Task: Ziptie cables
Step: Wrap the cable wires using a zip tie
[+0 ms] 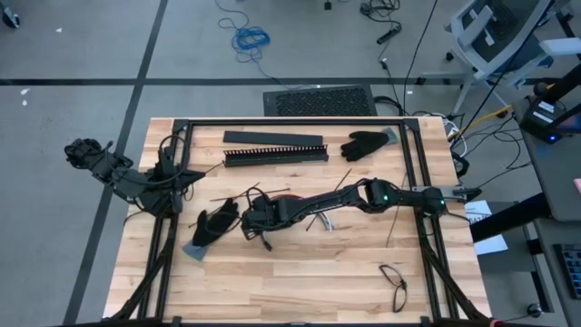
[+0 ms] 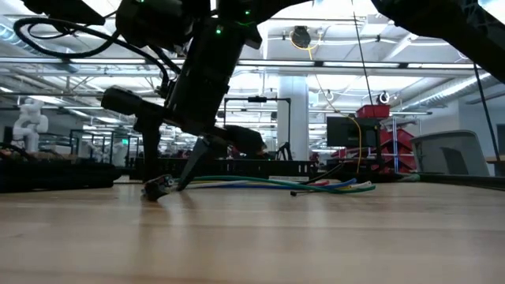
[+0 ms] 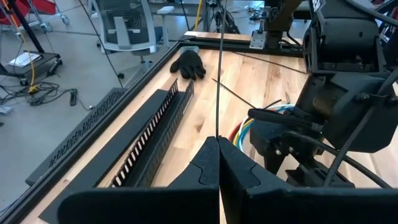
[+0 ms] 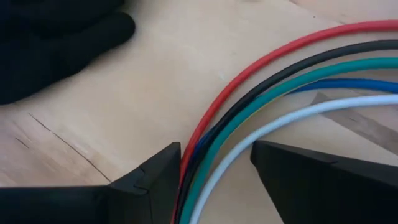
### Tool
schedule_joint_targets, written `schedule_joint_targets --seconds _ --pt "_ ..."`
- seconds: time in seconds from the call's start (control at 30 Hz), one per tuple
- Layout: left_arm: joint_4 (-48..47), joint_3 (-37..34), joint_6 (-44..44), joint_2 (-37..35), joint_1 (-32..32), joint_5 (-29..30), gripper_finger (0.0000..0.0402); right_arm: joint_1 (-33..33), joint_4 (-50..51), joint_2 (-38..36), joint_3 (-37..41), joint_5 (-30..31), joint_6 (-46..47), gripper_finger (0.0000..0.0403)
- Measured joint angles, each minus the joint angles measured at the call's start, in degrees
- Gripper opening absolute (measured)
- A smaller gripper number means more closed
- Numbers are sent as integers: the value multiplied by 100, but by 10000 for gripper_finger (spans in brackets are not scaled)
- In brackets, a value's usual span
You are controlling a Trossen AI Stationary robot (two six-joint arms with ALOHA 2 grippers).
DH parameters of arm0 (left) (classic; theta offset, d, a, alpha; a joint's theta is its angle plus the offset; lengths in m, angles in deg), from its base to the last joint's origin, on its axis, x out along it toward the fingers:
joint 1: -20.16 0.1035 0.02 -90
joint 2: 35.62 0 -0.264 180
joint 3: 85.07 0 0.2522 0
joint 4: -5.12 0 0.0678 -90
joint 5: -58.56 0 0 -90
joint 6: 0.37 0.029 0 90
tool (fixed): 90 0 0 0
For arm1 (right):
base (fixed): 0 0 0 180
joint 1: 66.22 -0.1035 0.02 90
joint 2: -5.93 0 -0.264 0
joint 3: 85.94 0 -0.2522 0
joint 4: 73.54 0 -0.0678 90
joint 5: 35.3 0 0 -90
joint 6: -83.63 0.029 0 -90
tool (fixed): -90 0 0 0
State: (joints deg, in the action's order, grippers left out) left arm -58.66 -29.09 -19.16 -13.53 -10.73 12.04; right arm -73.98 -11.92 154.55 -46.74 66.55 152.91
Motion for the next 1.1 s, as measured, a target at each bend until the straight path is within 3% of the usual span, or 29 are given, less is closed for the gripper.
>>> schedule_joint_targets --seconds 0.23,0.43,0.53,0.67,0.9,1.1 --pt "1 0 0 -1 0 1 0 -135 -1025 20 7 -4 38 217" --pt "2 0 -2 0 0 0 0 -255 -781 20 -13 -44 -128 259" --pt "2 0 -15 0 2 0 0 -254 -612 79 -17 -110 536 258" --pt "2 0 -14 0 2 -2 0 -185 -545 233 -36 -541 865 202" --pt "4 0 -12 0 2 -69 0 -258 -787 335 -40 -676 486 47" --pt "3 0 -7 -1 2 -83 0 -267 -664 334 -64 -802 307 23"
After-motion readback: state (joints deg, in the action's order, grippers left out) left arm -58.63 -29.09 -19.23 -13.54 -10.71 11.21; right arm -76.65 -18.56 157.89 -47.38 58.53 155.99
